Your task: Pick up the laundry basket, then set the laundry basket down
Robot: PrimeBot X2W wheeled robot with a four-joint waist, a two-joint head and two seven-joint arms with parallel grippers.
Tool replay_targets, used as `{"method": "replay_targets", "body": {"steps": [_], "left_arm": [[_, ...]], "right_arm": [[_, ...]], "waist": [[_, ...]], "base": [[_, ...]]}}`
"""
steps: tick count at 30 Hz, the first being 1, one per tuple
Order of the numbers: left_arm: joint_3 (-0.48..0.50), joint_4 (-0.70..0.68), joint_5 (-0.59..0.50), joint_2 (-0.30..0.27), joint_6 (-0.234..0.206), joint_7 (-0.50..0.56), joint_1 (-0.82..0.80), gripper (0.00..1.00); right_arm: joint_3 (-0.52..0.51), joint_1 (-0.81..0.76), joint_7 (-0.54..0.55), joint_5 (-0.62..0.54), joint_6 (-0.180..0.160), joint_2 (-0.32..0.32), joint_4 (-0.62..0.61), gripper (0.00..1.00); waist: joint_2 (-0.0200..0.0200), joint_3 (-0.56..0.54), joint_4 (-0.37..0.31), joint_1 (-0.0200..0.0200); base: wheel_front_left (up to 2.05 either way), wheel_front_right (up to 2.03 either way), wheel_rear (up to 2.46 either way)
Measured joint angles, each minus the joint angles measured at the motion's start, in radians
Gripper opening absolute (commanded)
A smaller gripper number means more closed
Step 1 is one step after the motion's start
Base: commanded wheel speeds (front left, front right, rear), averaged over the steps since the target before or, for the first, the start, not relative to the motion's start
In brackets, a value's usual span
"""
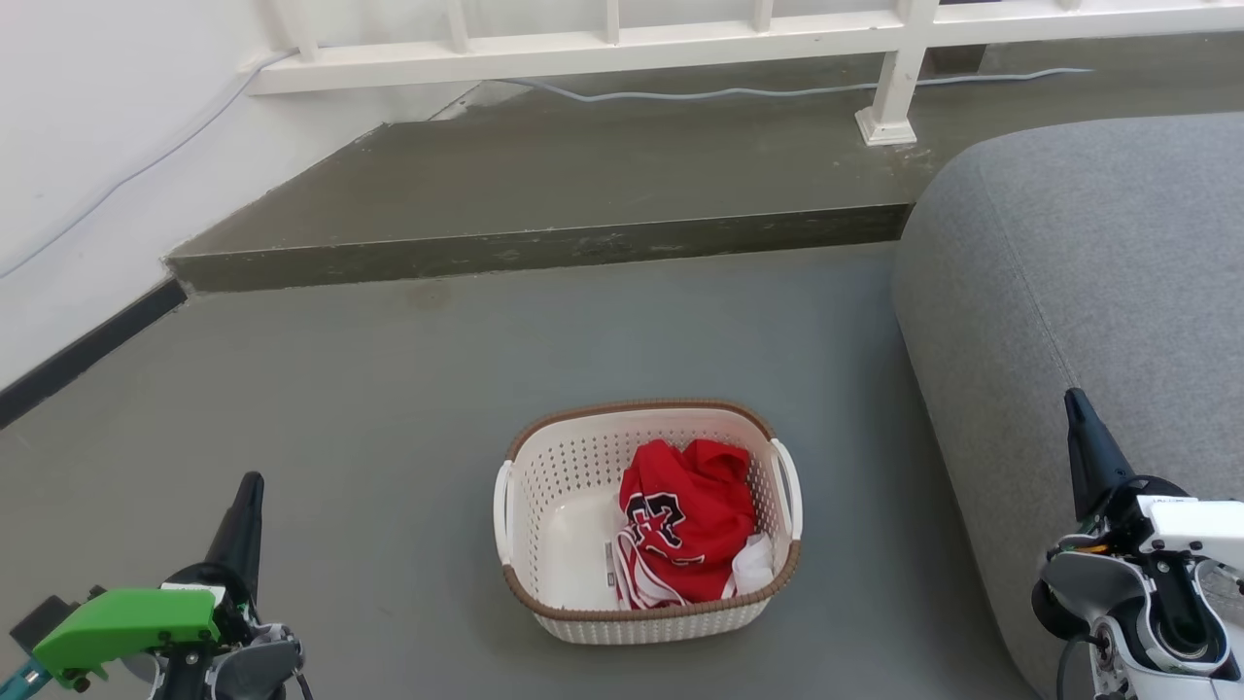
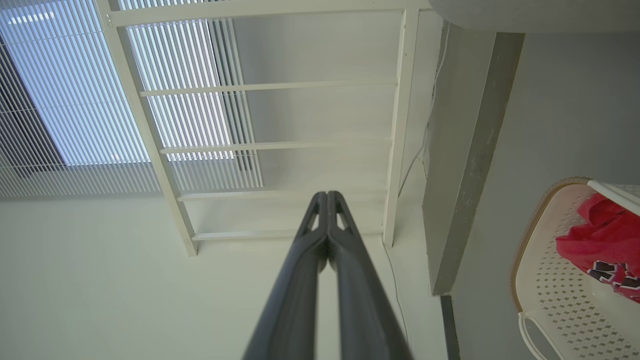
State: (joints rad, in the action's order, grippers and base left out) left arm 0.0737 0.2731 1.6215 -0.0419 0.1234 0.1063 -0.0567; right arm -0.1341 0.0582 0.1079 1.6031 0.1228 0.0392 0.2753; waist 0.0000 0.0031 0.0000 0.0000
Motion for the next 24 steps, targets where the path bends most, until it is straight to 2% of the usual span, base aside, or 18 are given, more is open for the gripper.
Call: {"method": "replay_targets", "body": {"steps": [1,6,24], "left_arm": [[0.0,0.0,0.0,0.0,0.0,0.0,0.0,1.0],[-0.008,0.031,0.0,0.013,-0.001,0.0,0.027,1.0],[-0.032,0.014,-0.017,0.015,-0.001,-0.021,0.022,1.0]], "right_arm": [[0.0,0.0,0.0,0.0,0.0,0.0,0.0,1.0],[0.003,-0.034,0.0,-0.001,-0.001,-0.015,0.029,1.0],[0.01,-0.026,-0.02,-0.029,-0.001,-0.008,0.01,1.0]], "waist": [[0.0,0.0,0.0,0.0],[0.0,0.0,0.0,0.0],[0.0,0.003,-0.001,0.0]], "base": [[0.0,0.0,0.0],[0.0,0.0,0.0],[0.0,0.0,0.0]]}}
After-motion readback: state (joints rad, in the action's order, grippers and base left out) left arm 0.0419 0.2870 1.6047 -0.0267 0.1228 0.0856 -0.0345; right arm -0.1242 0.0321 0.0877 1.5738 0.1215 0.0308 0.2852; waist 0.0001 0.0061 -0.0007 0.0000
